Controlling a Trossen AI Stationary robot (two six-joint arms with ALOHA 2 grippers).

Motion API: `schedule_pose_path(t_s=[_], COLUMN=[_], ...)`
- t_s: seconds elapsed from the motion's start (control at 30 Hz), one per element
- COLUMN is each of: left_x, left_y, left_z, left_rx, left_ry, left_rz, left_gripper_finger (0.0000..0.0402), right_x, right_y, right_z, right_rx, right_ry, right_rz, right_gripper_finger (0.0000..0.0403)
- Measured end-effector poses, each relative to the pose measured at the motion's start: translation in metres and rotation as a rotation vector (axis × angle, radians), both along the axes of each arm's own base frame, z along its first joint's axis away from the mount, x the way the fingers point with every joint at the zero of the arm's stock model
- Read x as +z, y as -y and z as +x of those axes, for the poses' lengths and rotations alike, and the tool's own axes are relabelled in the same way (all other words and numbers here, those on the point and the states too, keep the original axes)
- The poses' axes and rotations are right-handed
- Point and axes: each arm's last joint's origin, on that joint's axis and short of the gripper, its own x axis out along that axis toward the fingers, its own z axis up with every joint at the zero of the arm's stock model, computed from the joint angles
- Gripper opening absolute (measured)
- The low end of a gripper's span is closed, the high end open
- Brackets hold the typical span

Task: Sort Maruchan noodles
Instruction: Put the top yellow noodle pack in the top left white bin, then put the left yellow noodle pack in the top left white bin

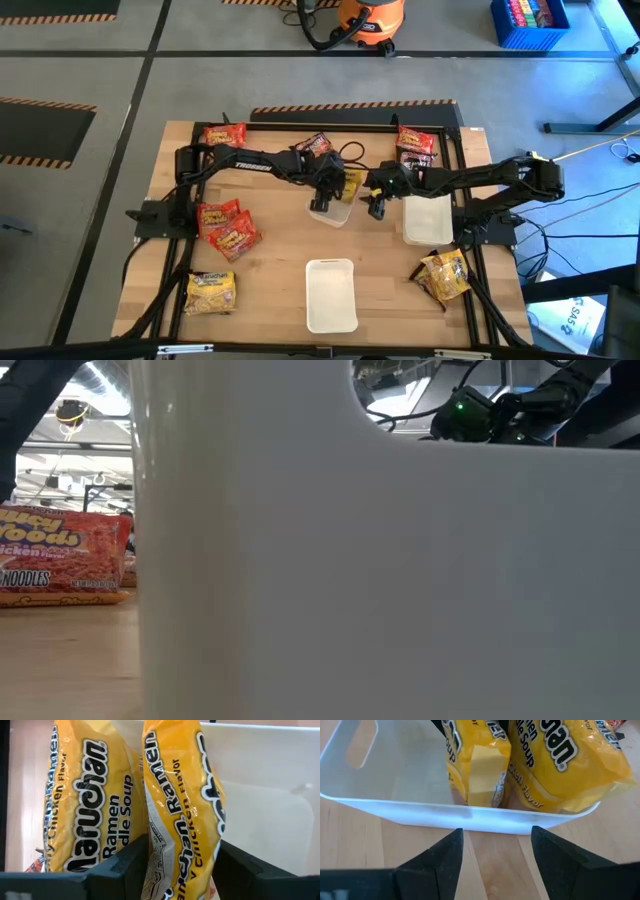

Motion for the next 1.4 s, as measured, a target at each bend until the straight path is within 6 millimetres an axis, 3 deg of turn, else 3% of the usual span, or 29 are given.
schedule_pose_path(t_s=[0.97, 1.4], left_x=[0.013, 0.042], left_y=[-0.009, -0.001], left_z=[-0.001, -0.012], left_rx=[0.113, 0.130], left_ry=[0.059, 0.105], left_rz=[0.063, 0.046], left_gripper_finger=[0.0189, 0.0189], right_x=[0.000, 0.000], right_y=[-0.001, -0.001], right_z=[0.000, 0.000], right_rx=[0.013, 0.013], right_ry=[0.001, -0.002], right_rz=[0.013, 0.014], right_gripper_finger=[0.0214, 0.0214])
